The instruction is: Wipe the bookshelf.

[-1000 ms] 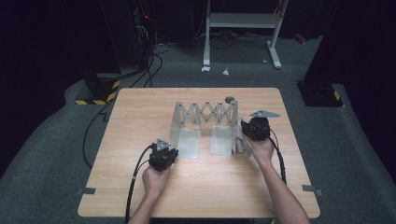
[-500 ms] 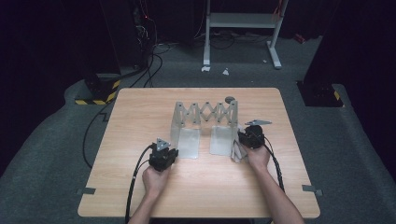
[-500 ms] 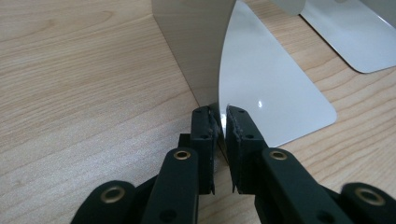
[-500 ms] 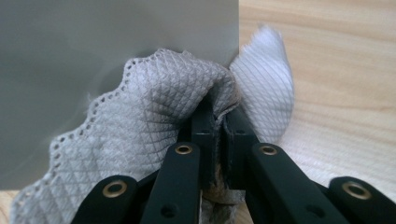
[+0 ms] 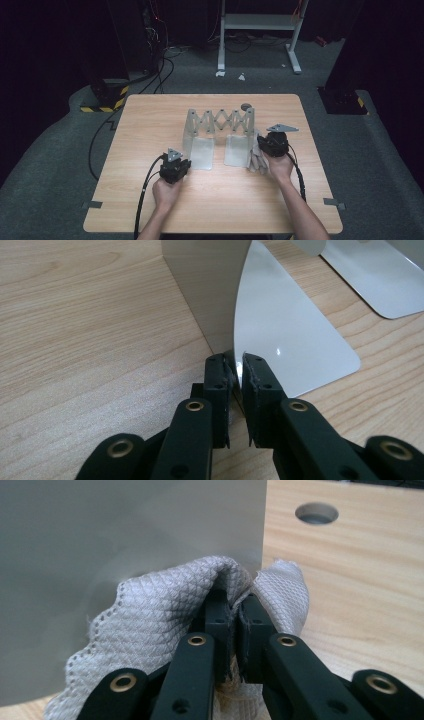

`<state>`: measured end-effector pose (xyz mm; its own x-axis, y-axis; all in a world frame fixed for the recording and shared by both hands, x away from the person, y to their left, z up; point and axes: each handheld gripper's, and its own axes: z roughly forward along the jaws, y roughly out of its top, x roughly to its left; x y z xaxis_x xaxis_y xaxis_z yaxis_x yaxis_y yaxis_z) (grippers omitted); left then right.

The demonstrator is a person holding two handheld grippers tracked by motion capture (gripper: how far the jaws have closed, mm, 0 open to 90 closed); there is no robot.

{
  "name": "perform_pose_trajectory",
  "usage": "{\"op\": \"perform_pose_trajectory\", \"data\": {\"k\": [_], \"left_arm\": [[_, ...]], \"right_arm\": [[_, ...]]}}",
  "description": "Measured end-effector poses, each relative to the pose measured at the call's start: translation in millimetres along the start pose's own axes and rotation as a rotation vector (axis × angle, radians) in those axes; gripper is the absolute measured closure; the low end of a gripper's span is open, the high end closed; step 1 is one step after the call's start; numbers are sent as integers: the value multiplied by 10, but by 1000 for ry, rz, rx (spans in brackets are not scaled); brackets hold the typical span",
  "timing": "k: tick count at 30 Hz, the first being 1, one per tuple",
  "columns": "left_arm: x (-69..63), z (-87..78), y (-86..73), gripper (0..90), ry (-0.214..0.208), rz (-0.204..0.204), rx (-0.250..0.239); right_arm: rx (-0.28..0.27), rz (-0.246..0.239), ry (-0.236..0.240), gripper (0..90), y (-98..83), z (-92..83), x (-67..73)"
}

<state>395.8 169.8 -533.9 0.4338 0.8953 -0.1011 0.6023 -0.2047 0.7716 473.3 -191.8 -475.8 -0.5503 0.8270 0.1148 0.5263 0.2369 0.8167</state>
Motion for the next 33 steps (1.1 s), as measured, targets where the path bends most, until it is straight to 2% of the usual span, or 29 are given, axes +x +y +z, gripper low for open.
{"op": "perform_pose_trajectory", "data": {"k": [4,6,12,20,24,33], "left_arm": [[0,0,0,811,0,1,0],[-2,0,0,811,0,3,0],[-3,-2,1,811,2,7,3],[-2,-1,1,811,0,5,2],[-2,-1,1,811,-1,4,2],[-1,0,1,810,-2,3,2]], "right_arm": [[-31,-14,1,859,109,-108,34],[-68,-30,-5,859,151,-181,49],[-103,-54,-10,859,283,-309,71],[-124,-70,-15,859,471,-379,75],[-120,-86,-37,859,569,-387,80],[-117,-72,-50,858,731,-339,27]]}}
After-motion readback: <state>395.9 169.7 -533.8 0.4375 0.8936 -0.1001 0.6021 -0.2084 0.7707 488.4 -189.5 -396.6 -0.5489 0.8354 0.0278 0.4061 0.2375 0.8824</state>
